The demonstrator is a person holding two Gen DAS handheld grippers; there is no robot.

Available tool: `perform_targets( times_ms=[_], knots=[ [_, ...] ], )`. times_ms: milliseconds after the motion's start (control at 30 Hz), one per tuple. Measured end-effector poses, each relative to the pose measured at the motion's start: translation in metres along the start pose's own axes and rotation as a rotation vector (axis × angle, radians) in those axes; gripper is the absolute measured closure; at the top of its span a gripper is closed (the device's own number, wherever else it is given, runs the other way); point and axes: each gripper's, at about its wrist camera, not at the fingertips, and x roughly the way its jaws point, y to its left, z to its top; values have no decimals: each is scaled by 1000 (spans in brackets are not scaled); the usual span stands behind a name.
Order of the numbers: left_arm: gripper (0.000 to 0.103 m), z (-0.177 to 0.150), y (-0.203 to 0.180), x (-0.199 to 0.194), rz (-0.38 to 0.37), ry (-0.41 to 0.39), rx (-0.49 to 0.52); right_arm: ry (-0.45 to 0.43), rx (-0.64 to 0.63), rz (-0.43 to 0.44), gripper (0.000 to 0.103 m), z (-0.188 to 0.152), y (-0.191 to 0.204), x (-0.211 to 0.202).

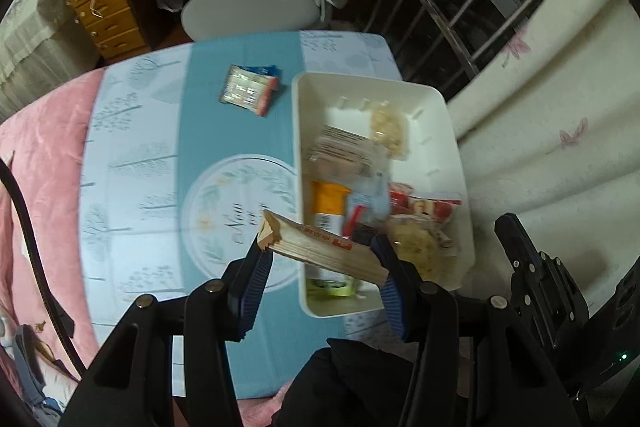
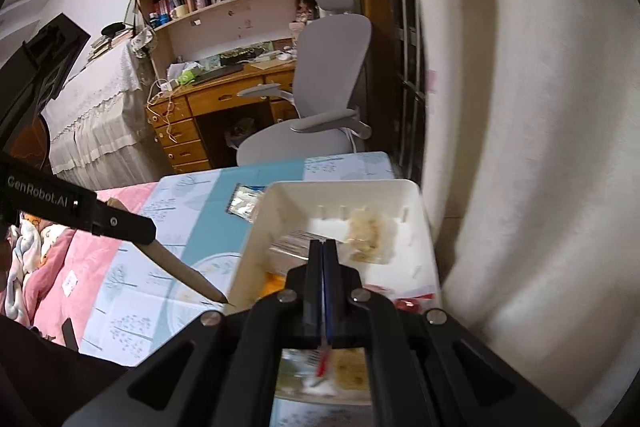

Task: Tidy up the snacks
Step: 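Carry the wafer into the tray with the left tool while the right tool drops the packet there, then open the left tool to release the wafer into the tray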

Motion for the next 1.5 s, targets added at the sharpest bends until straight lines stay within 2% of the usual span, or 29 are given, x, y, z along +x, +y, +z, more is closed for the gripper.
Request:
perform_targets(
  times_ms=[267,300,367,567,867,1233,1300,1400,1500],
  knots=[
    [51,6,-35,32,-21,55,-12,32,5,-20,103,-3,-43,4],
    [45,6,-38,33,-23,49,-5,36,6,-18,103,-3,-45,5],
    [39,8,-43,30,-20,22,6,50,10,-14,103,-4,-51,8],
    [33,12,-40,23,-4,-23,-16,80,27,5,103,-5,-57,17],
    [32,5,-13,23,23,-13,-77,107,29,48,103,-7,-45,27],
    [28,-2,51,19,62,6,-125,234,96,119,101,9,-24,61],
    [28,2,63,18,68,3,-129,247,96,135,99,20,-18,69],
    [24,12,81,18,66,-12,-136,253,109,166,90,43,-13,80],
    [23,25,96,22,52,-35,-133,246,131,205,72,68,-6,91]
  ],
)
